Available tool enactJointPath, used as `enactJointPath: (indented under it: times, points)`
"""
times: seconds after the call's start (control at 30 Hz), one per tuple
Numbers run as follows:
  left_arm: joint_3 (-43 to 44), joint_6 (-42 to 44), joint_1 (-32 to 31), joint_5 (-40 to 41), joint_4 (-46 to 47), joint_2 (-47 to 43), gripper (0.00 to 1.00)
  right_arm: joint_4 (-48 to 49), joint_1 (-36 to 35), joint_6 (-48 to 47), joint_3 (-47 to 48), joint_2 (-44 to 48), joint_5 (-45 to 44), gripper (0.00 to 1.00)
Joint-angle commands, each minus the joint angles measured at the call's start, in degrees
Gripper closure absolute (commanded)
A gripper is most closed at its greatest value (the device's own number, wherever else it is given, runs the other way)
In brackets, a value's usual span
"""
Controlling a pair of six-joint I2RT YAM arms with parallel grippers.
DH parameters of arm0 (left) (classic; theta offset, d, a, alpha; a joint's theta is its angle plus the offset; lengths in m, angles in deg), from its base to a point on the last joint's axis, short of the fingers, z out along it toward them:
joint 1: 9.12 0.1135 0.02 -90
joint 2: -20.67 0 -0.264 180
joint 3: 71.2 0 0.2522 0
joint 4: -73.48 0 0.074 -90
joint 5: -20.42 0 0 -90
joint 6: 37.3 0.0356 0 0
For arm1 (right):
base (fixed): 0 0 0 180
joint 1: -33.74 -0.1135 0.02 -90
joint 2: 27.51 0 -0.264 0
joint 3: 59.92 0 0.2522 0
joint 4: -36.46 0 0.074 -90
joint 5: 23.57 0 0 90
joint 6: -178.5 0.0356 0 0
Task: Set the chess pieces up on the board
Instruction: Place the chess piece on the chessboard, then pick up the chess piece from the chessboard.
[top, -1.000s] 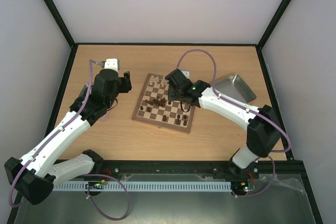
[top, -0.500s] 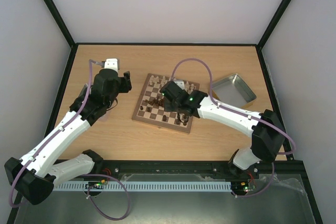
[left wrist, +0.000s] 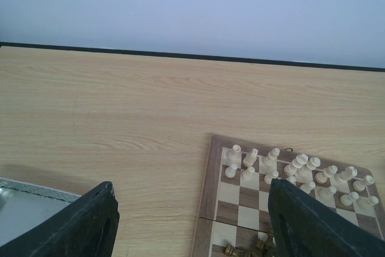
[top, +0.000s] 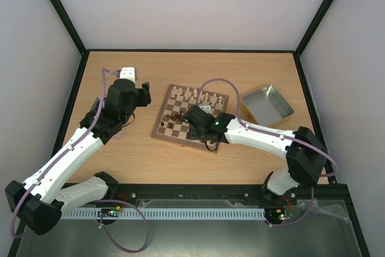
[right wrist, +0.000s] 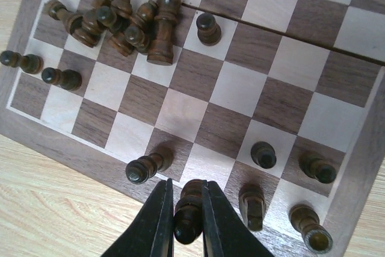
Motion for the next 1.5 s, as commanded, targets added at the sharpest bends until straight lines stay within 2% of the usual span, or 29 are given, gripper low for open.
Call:
enactJointPath:
  times: [0.0,0.73,1.0,1.3,1.47]
  points:
    - [-0.7,-0.2,0.4,0.3,1.4,-0.4,0.30,1.1,-0.6,-0.4,0.1,-2.9,0.3,0.89]
    - [-0.7,-0.3,0.4,-0.1,1.4,0.1,0.30,3.4,-0.7,-1.0,0.7,-8.7,-3.0,0.86]
    - [-0.8,-0.5,0.4,-0.2,1.3,0.2,0.30,3.1,-0.7,-0.4,1.2,-7.5,-3.9,0.75]
    - [-0.5,-0.6,0.4,-0.1,0.9,0.7,0.30,5.8,-0.7,2.0,0.2,-0.9,-11.0,0.70]
    - [-0.5,-0.5,0.4,0.0,1.0,0.7,0.30,6.0,1.3,2.5,1.2,-1.9,-12.3,0.67]
